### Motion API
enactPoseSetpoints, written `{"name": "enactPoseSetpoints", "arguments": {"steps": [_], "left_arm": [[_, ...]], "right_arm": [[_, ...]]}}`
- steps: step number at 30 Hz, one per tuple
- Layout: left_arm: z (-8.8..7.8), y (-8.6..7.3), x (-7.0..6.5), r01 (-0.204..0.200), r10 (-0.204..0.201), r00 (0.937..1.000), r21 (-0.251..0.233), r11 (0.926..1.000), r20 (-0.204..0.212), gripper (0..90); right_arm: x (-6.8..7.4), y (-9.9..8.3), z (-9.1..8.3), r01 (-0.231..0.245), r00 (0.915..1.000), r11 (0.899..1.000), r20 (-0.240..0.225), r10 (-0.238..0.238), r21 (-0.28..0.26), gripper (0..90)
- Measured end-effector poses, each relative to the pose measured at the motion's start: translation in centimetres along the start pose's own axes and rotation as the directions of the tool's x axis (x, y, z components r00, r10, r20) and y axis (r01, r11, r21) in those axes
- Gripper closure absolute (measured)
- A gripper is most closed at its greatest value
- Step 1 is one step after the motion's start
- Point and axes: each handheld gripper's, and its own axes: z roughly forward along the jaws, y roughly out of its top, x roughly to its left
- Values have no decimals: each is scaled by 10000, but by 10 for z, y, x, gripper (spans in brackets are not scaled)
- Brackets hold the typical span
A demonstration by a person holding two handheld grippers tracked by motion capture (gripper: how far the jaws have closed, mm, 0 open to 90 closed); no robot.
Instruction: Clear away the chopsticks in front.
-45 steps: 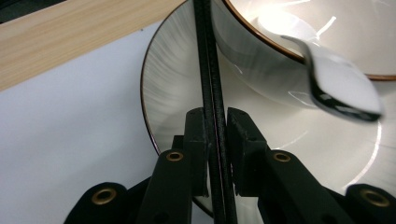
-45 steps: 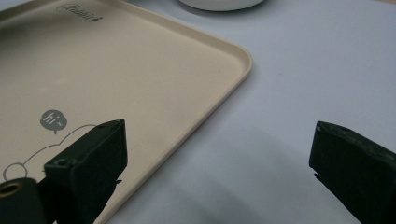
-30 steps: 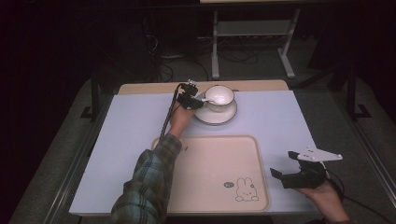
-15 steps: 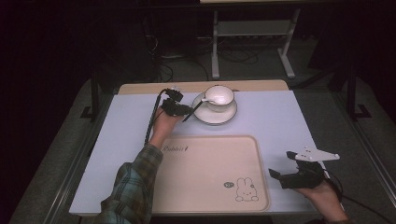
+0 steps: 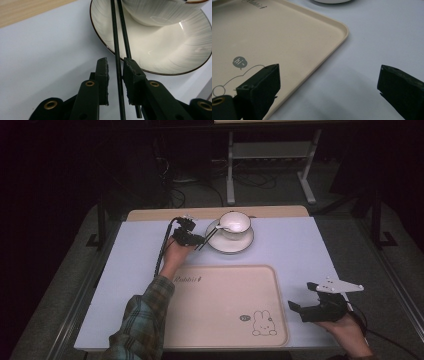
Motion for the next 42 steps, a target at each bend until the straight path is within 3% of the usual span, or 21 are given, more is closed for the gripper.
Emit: {"name": "enactPoseSetpoints", "arguments": {"steps": [9,17,23,29,42], "left_arm": [[6,-3,1,102,-104,9999,200,9997,130,841],[-2,-1,3,17,-17,10000,-31,10000,-13,851],[-20,-5,9,89,-92,9999,-360,9993,-83,852],[-43,-18,18,157,-159,9999,-519,9985,-41,853],[-97,-65,25,173,-161,9997,-708,9973,173,853]], "right_arm": [[0,0,0,5,10000,10000,-10,-5,13,41],[0,0,0,-7,10000,10000,-7,7,-9,41],[0,0,0,7,10000,10000,-14,-7,-18,41],[0,0,0,23,10000,10000,-20,-23,-23,41],[1,0,0,96,9999,10000,-38,-96,-20,41]]}}
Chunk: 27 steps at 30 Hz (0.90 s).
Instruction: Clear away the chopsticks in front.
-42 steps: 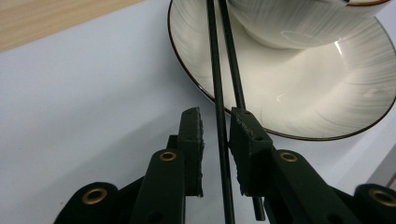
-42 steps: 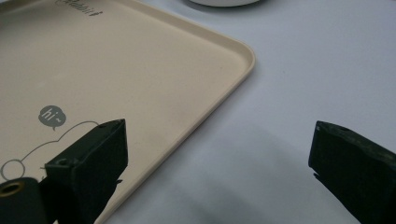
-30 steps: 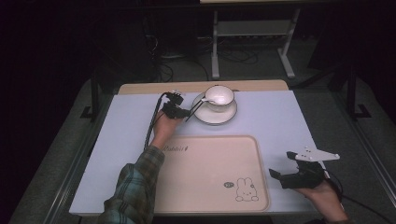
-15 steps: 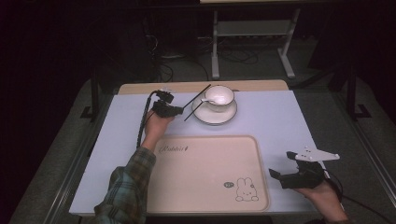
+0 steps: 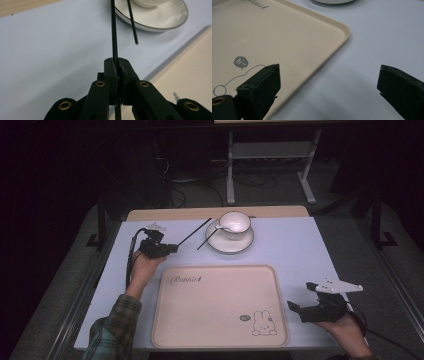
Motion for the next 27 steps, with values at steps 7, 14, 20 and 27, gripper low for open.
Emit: {"name": "enactPoseSetpoints", "arguments": {"steps": [7,14,20,27], "left_arm": [[-28,-24,-6,-74,75,9992,-21,10000,399,853],[-49,-46,-20,-186,185,9974,14,9998,697,853],[-57,-63,-38,-447,430,9934,132,9989,1065,853],[-55,-80,-60,-869,772,9859,603,9944,1485,852]], "right_arm": [[1,0,0,59,10000,10000,-28,-59,-3,41],[2,0,1,77,10000,10000,-36,-77,-6,42],[2,1,2,139,9999,9999,-47,-139,18,42],[2,1,2,157,9999,9999,-39,-157,25,43]]}}
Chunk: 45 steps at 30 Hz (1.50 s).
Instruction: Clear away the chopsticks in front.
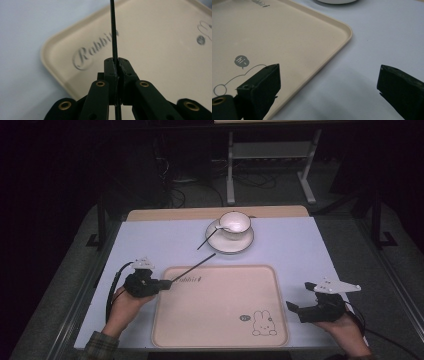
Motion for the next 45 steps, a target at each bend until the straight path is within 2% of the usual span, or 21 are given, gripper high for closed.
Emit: {"name": "enactPoseSetpoints", "arguments": {"steps": [3,7,13,18,23,28,30,32,34,35,36,37,39,40,45], "left_arm": [[4,-5,-10,-215,211,9997,250,9995,160,852],[7,-9,-15,-303,291,9993,460,9985,253,852],[16,-13,-16,-409,389,9989,872,9954,251,851],[25,-17,-15,-473,452,9988,1369,9895,187,850],[27,-17,-15,-464,442,9988,1373,9894,193,845],[27,-17,-15,-437,407,9988,1326,9902,255,799],[27,-16,-16,-411,377,9989,1314,9905,281,758],[27,-14,-16,-428,401,9989,1269,9910,236,673],[27,-9,-15,-457,442,9989,945,9945,182,573],[27,-5,-14,-546,543,9985,791,9954,56,510],[28,-1,-13,-483,487,9988,759,9959,-43,410],[29,2,-13,-452,467,9988,757,9961,-177,261],[35,15,-11,-599,649,9964,895,9942,-539,207],[35,15,-11,-599,649,9964,895,9942,-539,198],[45,41,-3,-997,1055,9920,825,9916,-687,154]], "right_arm": [[0,0,0,11,10000,10000,2,-11,6,43],[0,0,1,29,10000,10000,-3,-29,13,43],[1,1,0,58,10000,10000,-13,-58,10,43],[1,1,1,76,10000,10000,-26,-76,50,43],[1,1,1,92,9999,10000,-41,-92,23,44],[2,1,1,74,10000,10000,-45,-74,40,43],[2,1,1,60,10000,10000,-51,-60,31,44],[2,1,1,67,10000,10000,-49,-67,26,43],[2,1,2,88,10000,9999,-38,-88,72,43],[2,1,2,90,10000,9999,-38,-89,75,43],[2,1,2,94,10000,9999,-32,-94,62,43],[2,2,1,77,10000,10000,-34,-77,50,43],[3,2,1,55,10000,10000,-33,-55,30,43],[3,2,1,69,10000,10000,-31,-69,20,43],[4,3,2,116,9999,9999,-49,-116,55,43]]}}
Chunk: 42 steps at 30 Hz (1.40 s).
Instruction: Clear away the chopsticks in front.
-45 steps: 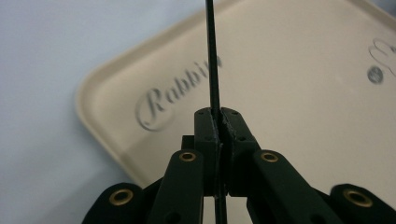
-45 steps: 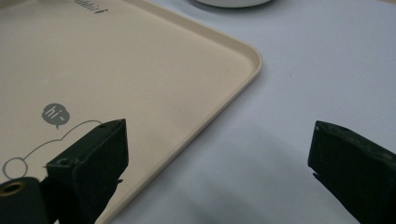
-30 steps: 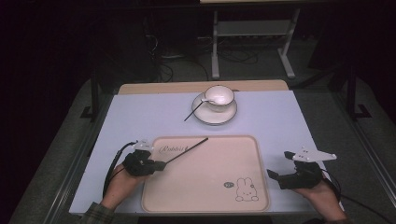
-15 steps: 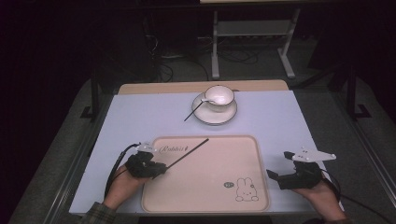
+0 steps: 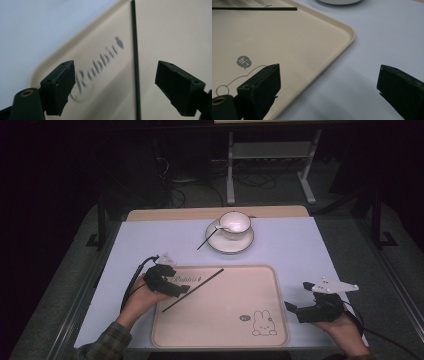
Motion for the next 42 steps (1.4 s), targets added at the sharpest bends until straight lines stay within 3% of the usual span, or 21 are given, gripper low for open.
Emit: {"name": "enactPoseSetpoints", "arguments": {"steps": [5,8,18,26,32,35,42], "left_arm": [[9,31,11,-439,436,9989,-232,9988,-147,131],[17,57,21,-670,664,9976,-368,9971,-179,130],[47,99,45,-427,412,9989,-656,9969,-243,162],[78,127,56,-336,293,9981,-804,9962,-550,432],[103,136,63,-88,22,9965,-791,9968,-832,634],[112,138,65,-8,-70,9940,-711,9975,-1092,679],[127,140,72,192,-275,9923,-695,9974,-1205,791]], "right_arm": [[-1,-1,-1,-74,10000,10000,-5,74,-34,43],[-2,-1,0,-55,10000,10000,-25,55,-25,43],[-3,-2,-2,-135,9999,9998,-88,134,-110,43],[-3,-2,-1,-140,9998,9998,-152,138,-113,43],[-5,-3,-2,-234,9996,9996,-187,231,-181,43],[-5,-3,-2,-225,9995,9996,-212,221,-188,44],[-5,-2,-2,-220,9995,9995,-239,214,-213,44]]}}
